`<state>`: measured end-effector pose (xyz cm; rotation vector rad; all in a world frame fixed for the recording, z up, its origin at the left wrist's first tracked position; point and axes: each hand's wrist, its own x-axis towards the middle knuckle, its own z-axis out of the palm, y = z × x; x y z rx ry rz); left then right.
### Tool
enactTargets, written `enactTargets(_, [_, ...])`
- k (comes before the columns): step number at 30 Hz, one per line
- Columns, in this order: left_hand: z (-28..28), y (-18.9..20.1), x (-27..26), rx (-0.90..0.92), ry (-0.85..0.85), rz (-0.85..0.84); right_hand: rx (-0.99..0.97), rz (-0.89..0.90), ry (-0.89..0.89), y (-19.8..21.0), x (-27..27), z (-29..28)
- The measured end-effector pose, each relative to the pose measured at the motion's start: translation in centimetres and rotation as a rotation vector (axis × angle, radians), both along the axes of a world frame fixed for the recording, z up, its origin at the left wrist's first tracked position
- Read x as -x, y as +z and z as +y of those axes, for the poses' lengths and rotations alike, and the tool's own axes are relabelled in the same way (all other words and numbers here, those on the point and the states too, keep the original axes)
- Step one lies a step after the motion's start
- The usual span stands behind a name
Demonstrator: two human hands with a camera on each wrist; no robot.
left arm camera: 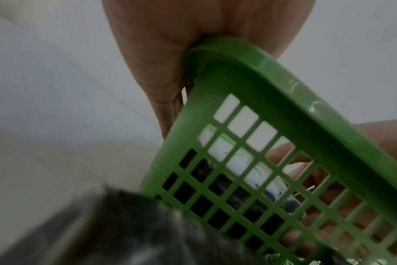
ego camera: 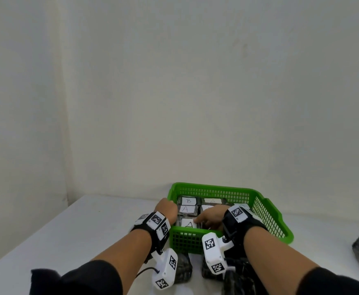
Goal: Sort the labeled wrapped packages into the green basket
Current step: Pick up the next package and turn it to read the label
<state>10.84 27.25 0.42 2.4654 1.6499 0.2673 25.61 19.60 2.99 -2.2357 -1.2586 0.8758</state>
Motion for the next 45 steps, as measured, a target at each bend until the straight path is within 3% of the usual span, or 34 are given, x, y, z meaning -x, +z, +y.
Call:
enactTargets(4, [-0.2, 0.0, 0.1, -0.075, -0.043, 0.186, 0.015, -0.034, 0.022, -0.9, 0.1, 0.9])
enactTargets(10, [0.0, 0.0, 0.1, -0.075, -0.054, 0.168, 0.018, -0.043, 0.023, -1.2, -0.3, 1.1])
enactTargets(14, [-0.2, 0.3, 0.1, 0.01, 0.005, 0.003, 0.002, -0.05, 0.011, -1.5, -0.6, 1.3])
enactTargets(20, [-0.4, 1.4, 0.6, 0.179, 0.034, -0.132, -0.078, -0.22, 0.024, -0.1, -0.5, 0.2])
enactTargets(24, [-0.3, 1.5, 1.8, 0.285, 0.112, -0.362, -0.287, -0.394, 0.046, 2.4, 0.0, -3.2])
enactTargets(30, [-2.9, 1.4, 4.3, 0.132, 0.046, -0.178, -0.502, -0.385, 0.182, 3.3, 2.9, -8.2])
enactTargets(35, [-6.7, 1.1, 6.4, 0.025, -0.158, -0.166, -0.552, -0.378, 0.287, 1.7, 6.2, -10.8])
enactTargets(45, [-11.1, -0.3, 8.8, 0.023, -0.234, -0.117, -0.295, -0.396, 0.41, -2.1, 9.0, -12.5])
